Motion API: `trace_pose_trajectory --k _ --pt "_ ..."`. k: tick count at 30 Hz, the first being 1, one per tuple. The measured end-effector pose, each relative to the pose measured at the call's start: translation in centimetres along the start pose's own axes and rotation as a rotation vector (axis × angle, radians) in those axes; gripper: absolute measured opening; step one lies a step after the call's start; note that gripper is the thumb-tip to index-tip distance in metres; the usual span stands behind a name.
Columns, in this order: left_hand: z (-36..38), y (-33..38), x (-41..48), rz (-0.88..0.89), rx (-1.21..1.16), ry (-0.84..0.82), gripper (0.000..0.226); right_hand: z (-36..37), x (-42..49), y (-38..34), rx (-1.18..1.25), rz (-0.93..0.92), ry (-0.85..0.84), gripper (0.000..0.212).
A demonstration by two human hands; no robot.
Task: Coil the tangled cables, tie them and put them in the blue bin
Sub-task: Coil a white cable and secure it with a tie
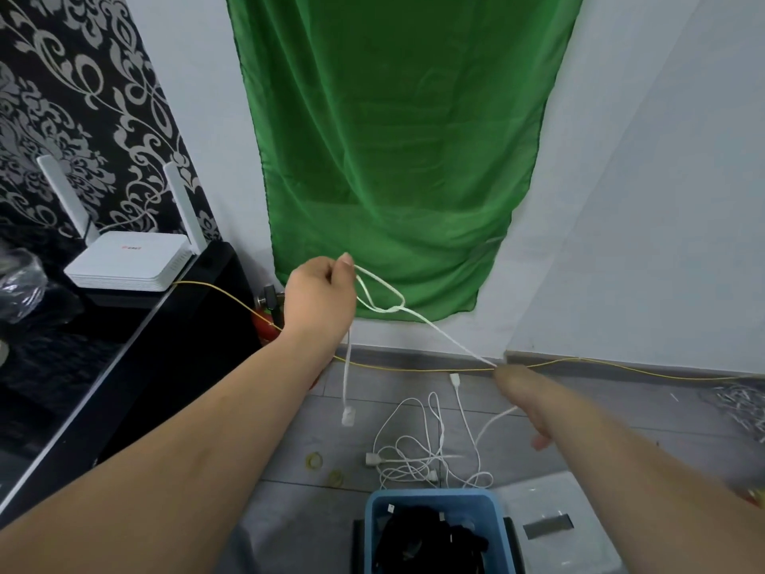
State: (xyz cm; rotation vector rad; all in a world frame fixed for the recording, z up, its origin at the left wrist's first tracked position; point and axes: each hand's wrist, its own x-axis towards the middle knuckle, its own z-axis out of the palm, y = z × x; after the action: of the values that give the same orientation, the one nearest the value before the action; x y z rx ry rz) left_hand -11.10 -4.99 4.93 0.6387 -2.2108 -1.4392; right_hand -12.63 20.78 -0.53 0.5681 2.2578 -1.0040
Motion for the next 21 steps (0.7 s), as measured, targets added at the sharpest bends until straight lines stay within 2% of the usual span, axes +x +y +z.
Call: trace_pose_trajectory --k 2,4,7,9,11,12,15,18,21 --pt "0.1 0.4 -0.4 0.012 -0.049 -0.024 0.041 0.5 -0.2 0.4 -0.082 -0.038 0.015 0.043" --pt "0.3 0.7 -0.7 0.020 -0.116 -0.123 0.035 0.8 0.2 0.2 -0.124 -0.076 0.062 0.039" --pt "0.8 1.1 -1.5 -0.002 -0.170 -0.298 0.032 1.1 0.6 -2.0 -0.058 -0.250 0.071 0.014" --pt "1.2 1.4 -2.0 -0.021 -0.186 -0.370 0.032 1.6 -0.6 -4.1 0.075 -0.397 -0.064 0.014" --pt "1.5 1.5 -2.3 -0.033 -0.209 -0.433 0.031 2.4 -2.5 -5.5 0.160 -0.468 -0.260 0.020" --pt "1.6 1.5 -2.4 -0.037 -0.215 -0.452 0.030 2.8 -2.7 -5.7 0.152 -0.485 -0.298 0.027" --pt "1.7 1.6 -2.6 -0.068 -0.201 -0.499 0.026 3.5 -2.5 -5.8 0.221 -0.468 -0.215 0.042" --pt "1.4 1.8 -2.7 -0.254 -0.256 -0.642 0.022 3.0 -2.0 -5.7 0.151 -0.526 -0.038 0.037" --pt "0.7 1.9 -2.5 -0.407 -0.276 -0.724 0.048 2.4 -2.6 -5.6 0.044 -0.599 0.003 0.033"
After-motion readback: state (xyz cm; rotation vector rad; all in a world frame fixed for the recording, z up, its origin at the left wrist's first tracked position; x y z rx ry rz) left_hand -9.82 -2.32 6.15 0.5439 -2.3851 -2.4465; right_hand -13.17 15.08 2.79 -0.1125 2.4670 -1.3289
